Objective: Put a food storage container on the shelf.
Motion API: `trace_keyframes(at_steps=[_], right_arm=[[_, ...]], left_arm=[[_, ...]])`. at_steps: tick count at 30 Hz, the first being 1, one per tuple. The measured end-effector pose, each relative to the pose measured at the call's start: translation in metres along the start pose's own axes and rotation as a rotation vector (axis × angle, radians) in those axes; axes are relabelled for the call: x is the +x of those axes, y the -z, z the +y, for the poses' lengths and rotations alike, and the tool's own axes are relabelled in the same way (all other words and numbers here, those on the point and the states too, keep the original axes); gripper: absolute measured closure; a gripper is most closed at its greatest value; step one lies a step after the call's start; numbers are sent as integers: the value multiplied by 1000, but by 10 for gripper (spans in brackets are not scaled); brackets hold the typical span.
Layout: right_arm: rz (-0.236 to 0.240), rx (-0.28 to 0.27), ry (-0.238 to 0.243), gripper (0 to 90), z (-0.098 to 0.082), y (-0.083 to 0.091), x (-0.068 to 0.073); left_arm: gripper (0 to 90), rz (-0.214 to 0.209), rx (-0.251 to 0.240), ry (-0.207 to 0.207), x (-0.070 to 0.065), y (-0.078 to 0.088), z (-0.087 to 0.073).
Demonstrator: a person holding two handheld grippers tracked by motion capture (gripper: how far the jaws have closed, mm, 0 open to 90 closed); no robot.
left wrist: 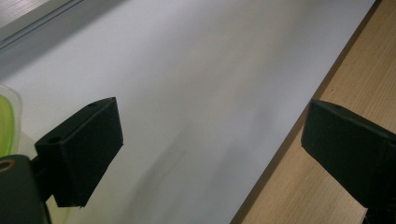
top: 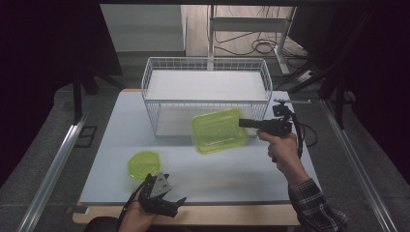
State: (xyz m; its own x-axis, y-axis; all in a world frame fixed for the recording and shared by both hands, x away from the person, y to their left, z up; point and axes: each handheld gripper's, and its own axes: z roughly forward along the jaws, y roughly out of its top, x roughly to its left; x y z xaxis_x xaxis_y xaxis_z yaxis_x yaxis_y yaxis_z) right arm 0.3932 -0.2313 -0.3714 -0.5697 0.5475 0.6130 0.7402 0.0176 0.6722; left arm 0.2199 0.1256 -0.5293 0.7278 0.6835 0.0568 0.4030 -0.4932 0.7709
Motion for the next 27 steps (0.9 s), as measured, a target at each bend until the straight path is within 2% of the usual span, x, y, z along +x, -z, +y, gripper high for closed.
trace_keyframes(at_steps=[12, 27], right_arm=[[-24, -49, 21, 801, 38, -5, 14], [-60, -116, 17, 801, 77, -14, 23]], left_arm=[[50, 1, -2, -8, -1, -1, 0], [45, -6, -2, -6, -1, -1, 0]])
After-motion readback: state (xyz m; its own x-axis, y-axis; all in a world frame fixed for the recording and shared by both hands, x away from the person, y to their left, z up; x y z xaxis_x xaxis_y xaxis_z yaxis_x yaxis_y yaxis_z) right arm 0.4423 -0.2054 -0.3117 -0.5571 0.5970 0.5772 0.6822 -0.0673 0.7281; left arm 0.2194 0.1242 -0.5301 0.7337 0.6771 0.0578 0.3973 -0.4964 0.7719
